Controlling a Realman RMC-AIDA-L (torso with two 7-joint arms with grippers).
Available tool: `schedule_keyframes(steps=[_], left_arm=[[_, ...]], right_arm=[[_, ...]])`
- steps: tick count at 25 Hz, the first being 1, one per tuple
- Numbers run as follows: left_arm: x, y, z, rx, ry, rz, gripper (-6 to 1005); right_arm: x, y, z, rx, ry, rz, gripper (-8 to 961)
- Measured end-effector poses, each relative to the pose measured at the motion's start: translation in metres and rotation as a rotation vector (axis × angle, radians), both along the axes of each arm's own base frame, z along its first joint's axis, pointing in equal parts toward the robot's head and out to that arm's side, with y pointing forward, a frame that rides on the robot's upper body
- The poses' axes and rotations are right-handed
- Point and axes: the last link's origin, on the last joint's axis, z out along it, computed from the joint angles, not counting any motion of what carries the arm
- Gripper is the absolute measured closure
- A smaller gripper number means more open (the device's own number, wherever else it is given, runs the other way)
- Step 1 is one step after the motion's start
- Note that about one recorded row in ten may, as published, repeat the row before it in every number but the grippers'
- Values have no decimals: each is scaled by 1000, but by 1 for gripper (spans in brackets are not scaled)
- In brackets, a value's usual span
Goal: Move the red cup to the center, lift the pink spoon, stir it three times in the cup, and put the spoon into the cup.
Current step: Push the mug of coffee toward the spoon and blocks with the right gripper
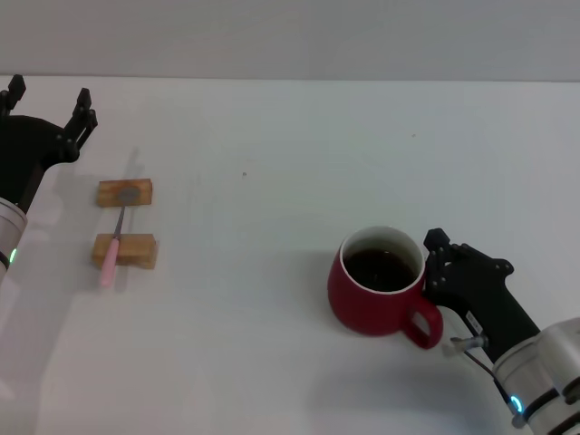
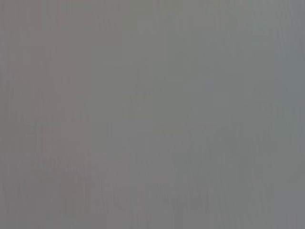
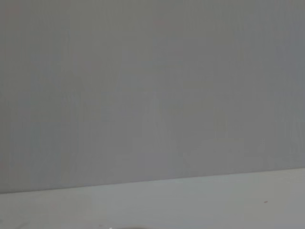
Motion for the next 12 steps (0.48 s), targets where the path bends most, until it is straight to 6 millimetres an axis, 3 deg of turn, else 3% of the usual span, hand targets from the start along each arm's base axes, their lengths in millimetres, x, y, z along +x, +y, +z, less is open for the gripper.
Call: schedule_keyframes(steps=[12], left_arm=[[1, 0, 0, 2, -1, -3, 165]], right_arm=[[-8, 11, -4, -27, -13, 31, 953]])
